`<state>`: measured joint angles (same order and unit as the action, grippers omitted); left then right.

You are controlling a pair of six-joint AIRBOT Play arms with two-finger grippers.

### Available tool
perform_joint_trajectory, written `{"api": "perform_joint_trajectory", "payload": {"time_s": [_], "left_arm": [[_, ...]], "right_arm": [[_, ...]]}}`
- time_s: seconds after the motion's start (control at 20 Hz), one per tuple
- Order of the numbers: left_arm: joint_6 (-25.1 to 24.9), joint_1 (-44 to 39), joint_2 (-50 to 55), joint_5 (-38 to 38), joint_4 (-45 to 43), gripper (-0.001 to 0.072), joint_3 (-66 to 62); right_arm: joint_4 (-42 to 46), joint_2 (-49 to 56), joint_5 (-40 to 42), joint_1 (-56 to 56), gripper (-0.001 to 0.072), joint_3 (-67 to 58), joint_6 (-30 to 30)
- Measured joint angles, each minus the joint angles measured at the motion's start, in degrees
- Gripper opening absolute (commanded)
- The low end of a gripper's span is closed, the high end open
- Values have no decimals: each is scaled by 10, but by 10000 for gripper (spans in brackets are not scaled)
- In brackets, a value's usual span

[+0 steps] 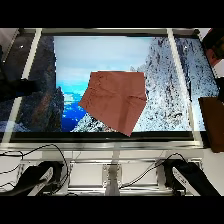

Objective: Fold the clothes and pants, and hang the long-sleeved shirts on hangers.

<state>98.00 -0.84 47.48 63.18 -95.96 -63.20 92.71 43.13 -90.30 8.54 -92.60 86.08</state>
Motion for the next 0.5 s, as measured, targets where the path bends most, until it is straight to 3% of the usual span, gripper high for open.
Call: {"api": "perform_joint_trajectory", "payload": {"time_s": [0.25, 0.3, 0.45, 0.5], "left_arm": [[0, 0, 0, 0, 0, 14, 0], [0, 0, 0, 0, 0, 14, 0], [0, 0, 0, 0, 0, 14, 0], [0, 0, 0, 0, 0, 14, 0]], "right_arm": [[18, 14, 0, 0, 10, 41, -25], [22, 15, -2, 0, 32, 70, -33], [24, 18, 2, 0, 196, 184, -45], [19, 18, 12, 0, 213, 232, -45]]}}
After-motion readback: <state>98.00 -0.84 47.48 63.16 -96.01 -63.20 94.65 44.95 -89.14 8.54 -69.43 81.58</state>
